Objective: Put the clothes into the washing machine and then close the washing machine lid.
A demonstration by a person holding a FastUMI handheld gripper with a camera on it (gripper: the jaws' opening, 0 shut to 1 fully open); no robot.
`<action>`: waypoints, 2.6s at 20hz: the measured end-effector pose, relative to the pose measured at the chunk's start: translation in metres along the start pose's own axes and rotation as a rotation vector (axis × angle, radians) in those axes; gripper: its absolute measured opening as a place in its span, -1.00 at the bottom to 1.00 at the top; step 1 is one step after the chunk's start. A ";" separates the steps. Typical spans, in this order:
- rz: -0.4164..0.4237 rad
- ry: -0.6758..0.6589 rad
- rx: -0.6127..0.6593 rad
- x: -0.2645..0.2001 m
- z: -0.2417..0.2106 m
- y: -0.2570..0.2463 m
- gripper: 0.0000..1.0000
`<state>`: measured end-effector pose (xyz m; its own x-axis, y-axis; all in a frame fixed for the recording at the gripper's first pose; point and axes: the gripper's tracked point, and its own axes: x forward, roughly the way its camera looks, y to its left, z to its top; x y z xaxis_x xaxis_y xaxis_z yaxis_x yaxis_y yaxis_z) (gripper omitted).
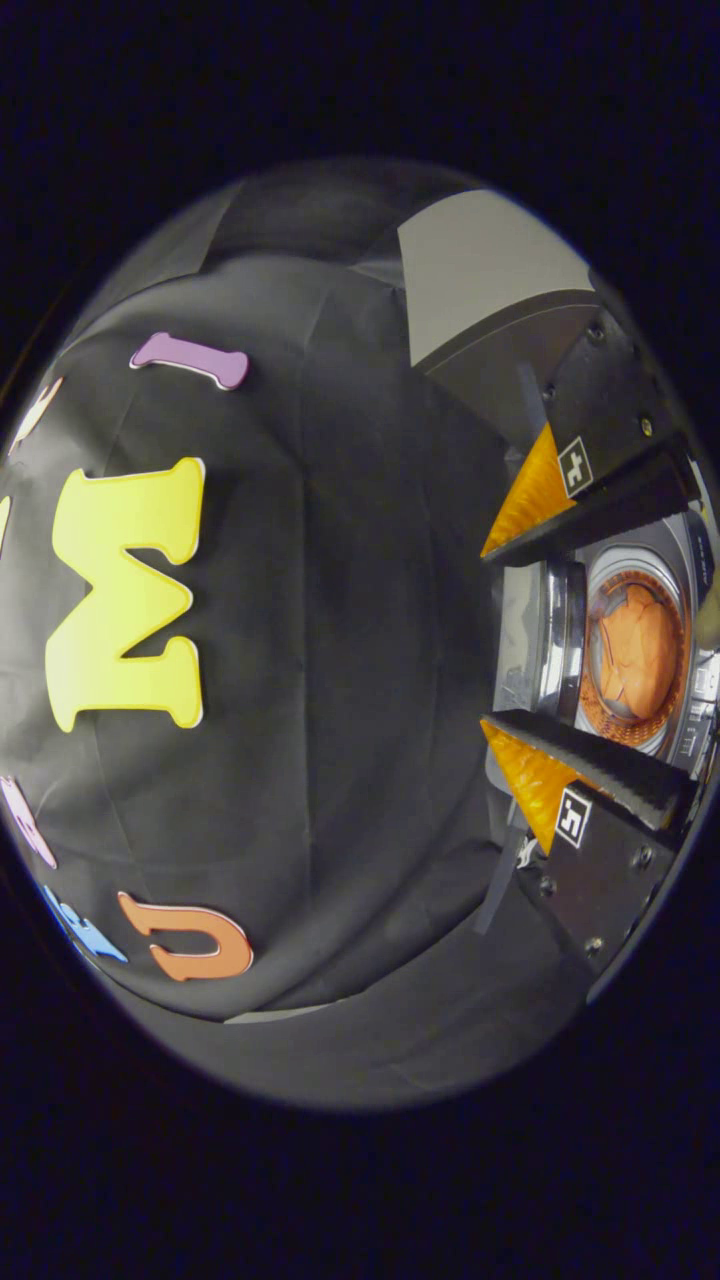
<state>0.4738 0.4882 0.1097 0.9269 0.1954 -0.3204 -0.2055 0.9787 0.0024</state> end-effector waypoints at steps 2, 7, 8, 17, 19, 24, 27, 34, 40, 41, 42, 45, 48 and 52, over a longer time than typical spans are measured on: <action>0.000 0.003 -0.005 -0.004 -0.004 0.000 0.81; 0.005 0.012 -0.027 -0.012 -0.014 0.002 0.81; 0.008 0.015 -0.030 -0.014 -0.017 0.002 0.81; 0.028 0.086 -0.075 -0.027 -0.063 0.003 0.81; 0.036 0.107 -0.090 -0.027 -0.076 0.002 0.81; 0.040 0.180 -0.077 -0.029 -0.102 -0.006 0.81; 0.040 0.195 -0.079 -0.030 -0.107 -0.012 0.82; 0.081 0.128 -0.104 -0.070 -0.084 -0.018 0.82; 0.100 -0.135 -0.099 -0.187 -0.010 -0.048 0.82; 0.094 -0.191 -0.096 -0.211 0.002 -0.060 0.81; 0.087 -0.253 -0.090 -0.238 0.016 -0.076 0.82; 0.061 -0.400 -0.060 -0.314 0.037 -0.121 0.98; -0.010 -0.506 -0.049 -0.383 0.042 -0.185 1.00; -0.123 -0.528 -0.005 -0.432 0.020 -0.268 1.00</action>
<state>0.1344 0.1431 0.2662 0.9757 0.0860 0.2013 -0.0859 0.9963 -0.0095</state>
